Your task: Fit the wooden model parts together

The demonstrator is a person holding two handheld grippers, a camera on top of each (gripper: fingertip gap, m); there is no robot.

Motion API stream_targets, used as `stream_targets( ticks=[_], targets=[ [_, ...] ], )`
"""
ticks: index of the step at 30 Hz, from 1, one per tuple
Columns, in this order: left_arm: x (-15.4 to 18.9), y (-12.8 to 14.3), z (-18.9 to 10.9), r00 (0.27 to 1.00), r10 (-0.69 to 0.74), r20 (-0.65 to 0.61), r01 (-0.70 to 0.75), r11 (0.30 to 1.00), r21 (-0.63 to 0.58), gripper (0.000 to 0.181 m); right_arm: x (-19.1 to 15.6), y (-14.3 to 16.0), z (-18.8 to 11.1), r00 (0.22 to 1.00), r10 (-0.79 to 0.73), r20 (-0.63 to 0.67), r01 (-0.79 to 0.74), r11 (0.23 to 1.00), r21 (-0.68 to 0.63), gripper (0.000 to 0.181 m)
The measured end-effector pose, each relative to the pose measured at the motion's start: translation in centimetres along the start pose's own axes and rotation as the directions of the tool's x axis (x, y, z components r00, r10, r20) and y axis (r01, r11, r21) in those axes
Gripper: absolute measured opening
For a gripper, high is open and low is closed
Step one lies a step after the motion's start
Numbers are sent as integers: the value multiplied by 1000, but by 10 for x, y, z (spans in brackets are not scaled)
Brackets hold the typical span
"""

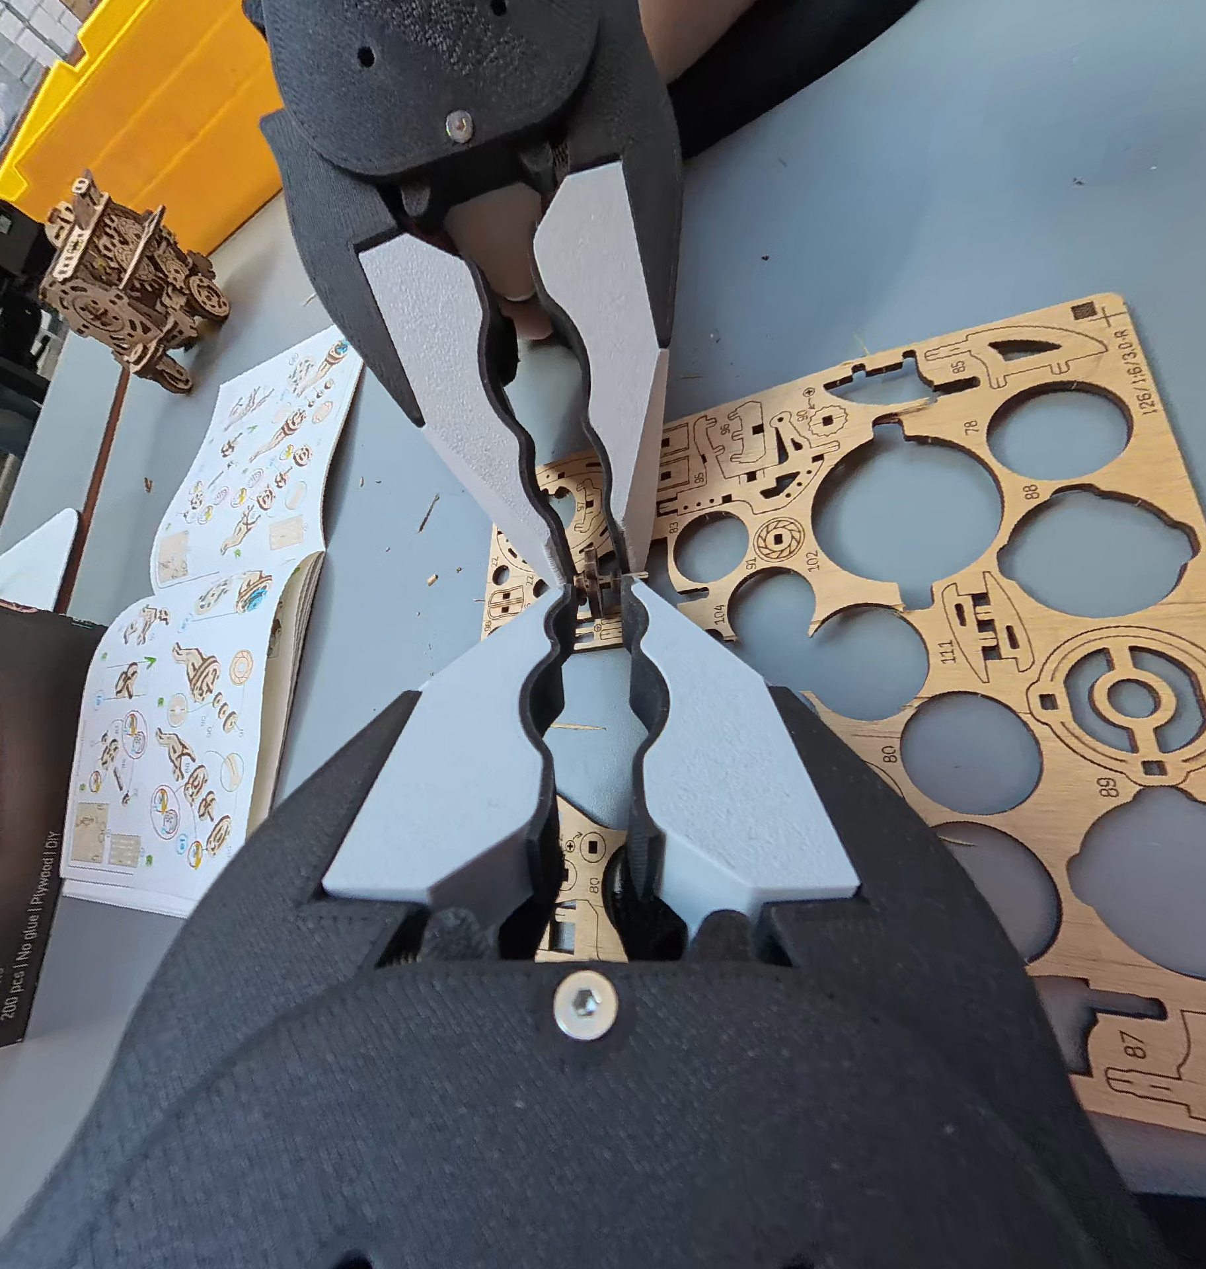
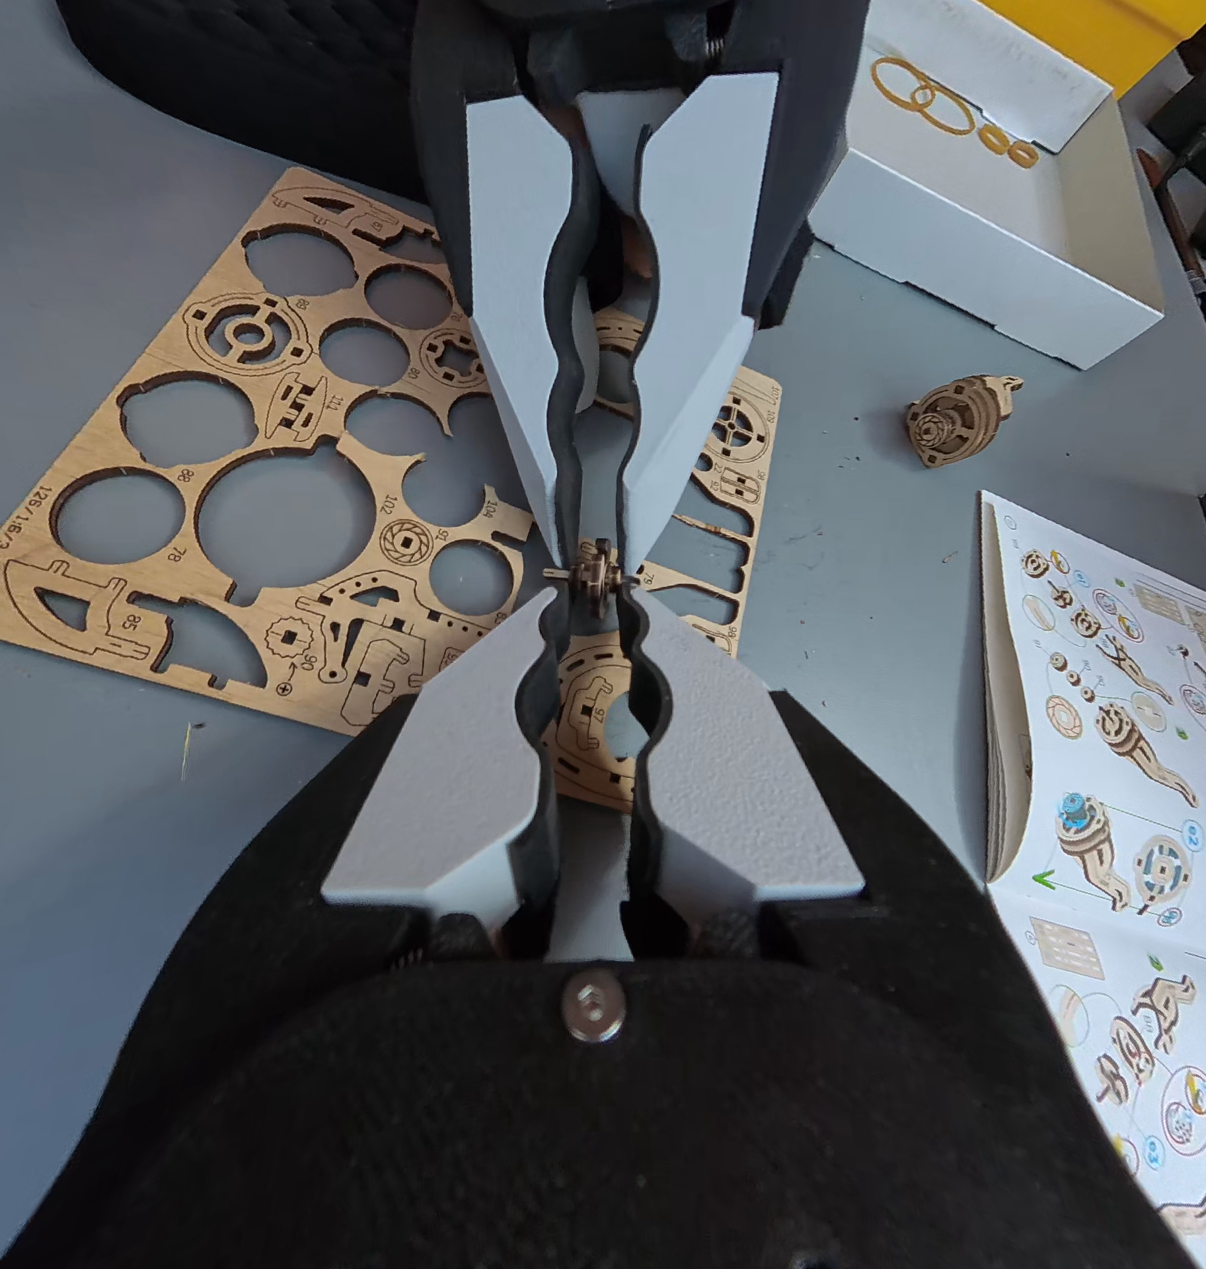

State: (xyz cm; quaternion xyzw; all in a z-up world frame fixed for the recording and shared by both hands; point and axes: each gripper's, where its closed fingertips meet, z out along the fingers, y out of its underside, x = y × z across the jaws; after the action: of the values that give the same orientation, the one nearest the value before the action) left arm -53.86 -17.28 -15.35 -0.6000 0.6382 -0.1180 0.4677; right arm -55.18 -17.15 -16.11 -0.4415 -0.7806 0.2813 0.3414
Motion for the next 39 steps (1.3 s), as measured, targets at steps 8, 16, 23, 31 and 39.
stream_targets(
  ticks=[8,16,23,31,39],
  targets=[
    [-3,2,1,997,58,44,-57,998,-24,11,4,-7,-5,996,-66,-57,68,997,38,18],
    [-5,4,0,997,53,54,-51,998,-36,11,5,-6,-5,995,-68,-71,70,997,26,12],
    [-4,5,1,998,44,51,-42,998,-42,11,5,-5,-4,990,-97,-98,97,995,1,12],
    [-5,6,0,998,23,54,-21,999,-50,11,7,-5,-3,995,-35,-95,35,999,-9,11],
    [-5,6,0,999,11,52,-9,999,-51,11,8,-4,-4,995,-28,-97,26,999,-21,11]
  ],
)
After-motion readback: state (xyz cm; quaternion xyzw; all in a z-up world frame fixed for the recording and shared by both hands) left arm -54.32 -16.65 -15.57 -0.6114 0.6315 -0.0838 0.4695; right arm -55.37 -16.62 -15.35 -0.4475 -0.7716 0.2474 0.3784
